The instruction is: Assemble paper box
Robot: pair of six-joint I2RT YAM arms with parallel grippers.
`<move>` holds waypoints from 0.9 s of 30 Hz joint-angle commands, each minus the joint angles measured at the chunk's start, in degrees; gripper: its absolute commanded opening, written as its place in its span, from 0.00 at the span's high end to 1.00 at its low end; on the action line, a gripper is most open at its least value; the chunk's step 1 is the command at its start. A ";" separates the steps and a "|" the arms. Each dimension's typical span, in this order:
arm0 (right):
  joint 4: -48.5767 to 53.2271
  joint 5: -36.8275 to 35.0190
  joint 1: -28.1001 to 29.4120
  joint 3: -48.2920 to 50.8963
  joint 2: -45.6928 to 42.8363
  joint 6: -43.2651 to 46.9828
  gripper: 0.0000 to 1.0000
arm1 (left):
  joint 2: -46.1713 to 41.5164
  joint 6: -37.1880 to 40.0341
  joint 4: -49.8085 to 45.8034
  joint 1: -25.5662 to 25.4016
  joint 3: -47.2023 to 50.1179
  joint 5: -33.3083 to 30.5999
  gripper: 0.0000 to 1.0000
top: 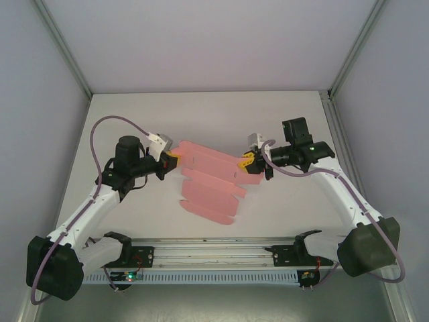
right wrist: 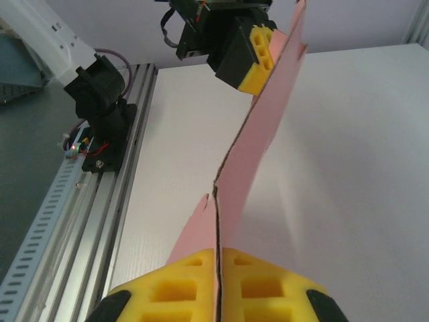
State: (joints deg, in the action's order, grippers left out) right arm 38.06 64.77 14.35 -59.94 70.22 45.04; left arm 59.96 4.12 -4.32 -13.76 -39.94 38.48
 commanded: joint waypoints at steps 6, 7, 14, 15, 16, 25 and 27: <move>-12.27 -19.41 -0.46 4.41 -8.15 -7.21 0.23 | -0.52 5.94 -2.19 0.41 -1.14 4.06 1.00; -12.32 -20.80 -0.46 4.82 -9.21 -5.58 0.21 | -0.33 6.69 -3.10 0.40 -1.47 4.46 1.00; -7.46 -27.05 1.00 0.82 -7.40 2.75 0.18 | -0.02 10.80 -7.58 0.40 -3.29 8.67 1.00; -6.90 -28.92 1.90 -0.36 -6.24 3.24 0.18 | 0.00 10.88 -7.74 0.39 -3.50 9.13 1.00; -6.28 -31.94 3.11 -1.71 -4.95 3.64 0.18 | 0.10 10.97 -8.03 0.39 -3.73 9.24 1.00; 1.29 -40.58 8.77 -12.46 3.39 9.92 0.39 | 1.51 12.49 -11.24 0.43 -5.24 8.93 1.00; 1.30 -41.41 9.30 -13.05 3.82 10.59 0.47 | 1.80 12.50 -11.22 0.40 -5.33 8.86 1.00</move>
State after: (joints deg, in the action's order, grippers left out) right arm 36.56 26.20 22.83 -70.89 73.63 52.95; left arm 61.32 14.94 -13.65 -13.76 -43.55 46.30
